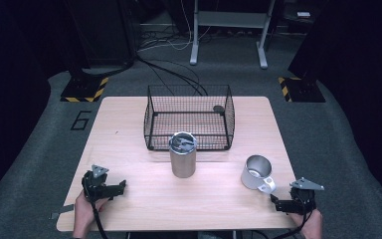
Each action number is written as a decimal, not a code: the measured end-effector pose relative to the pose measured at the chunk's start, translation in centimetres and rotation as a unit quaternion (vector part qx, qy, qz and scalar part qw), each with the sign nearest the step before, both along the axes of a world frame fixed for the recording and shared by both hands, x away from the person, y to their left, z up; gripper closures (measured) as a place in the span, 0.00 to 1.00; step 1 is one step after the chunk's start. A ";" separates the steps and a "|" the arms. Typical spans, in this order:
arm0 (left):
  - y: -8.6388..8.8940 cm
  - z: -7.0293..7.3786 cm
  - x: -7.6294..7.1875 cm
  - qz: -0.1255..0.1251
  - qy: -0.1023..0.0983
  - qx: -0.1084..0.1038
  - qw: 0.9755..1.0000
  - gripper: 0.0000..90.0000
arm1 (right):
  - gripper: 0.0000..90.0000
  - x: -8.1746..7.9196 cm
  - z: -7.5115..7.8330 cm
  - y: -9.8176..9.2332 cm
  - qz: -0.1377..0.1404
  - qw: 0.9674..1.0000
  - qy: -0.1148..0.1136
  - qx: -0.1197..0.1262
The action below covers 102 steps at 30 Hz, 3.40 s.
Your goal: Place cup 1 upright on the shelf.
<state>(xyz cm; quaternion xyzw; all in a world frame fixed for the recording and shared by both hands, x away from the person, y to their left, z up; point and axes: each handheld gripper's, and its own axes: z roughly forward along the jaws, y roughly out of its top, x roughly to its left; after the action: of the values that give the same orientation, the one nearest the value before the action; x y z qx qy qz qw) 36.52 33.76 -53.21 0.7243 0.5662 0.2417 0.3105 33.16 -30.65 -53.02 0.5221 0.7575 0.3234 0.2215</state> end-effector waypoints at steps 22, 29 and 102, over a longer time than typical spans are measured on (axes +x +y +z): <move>0.0 0.3 -0.3 -0.011 0.004 -0.007 1.000 0.00 | 0.00 0.1 0.0 -0.1 0.006 1.000 -0.001 -0.002; -0.3 1.2 -0.3 -0.025 -0.003 -0.020 0.999 0.00 | 0.00 0.2 -0.1 -0.1 0.007 1.000 -0.001 -0.002; -15.3 11.5 4.2 -0.249 -0.074 -0.063 0.964 0.00 | 0.00 0.4 -0.1 0.0 0.002 1.000 -0.002 -0.002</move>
<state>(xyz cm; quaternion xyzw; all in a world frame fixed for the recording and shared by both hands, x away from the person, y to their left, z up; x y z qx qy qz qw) 40.72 18.49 -41.75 0.8016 0.3570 0.1737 0.4469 33.56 -30.61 -53.07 0.5197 0.7587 0.3232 0.2230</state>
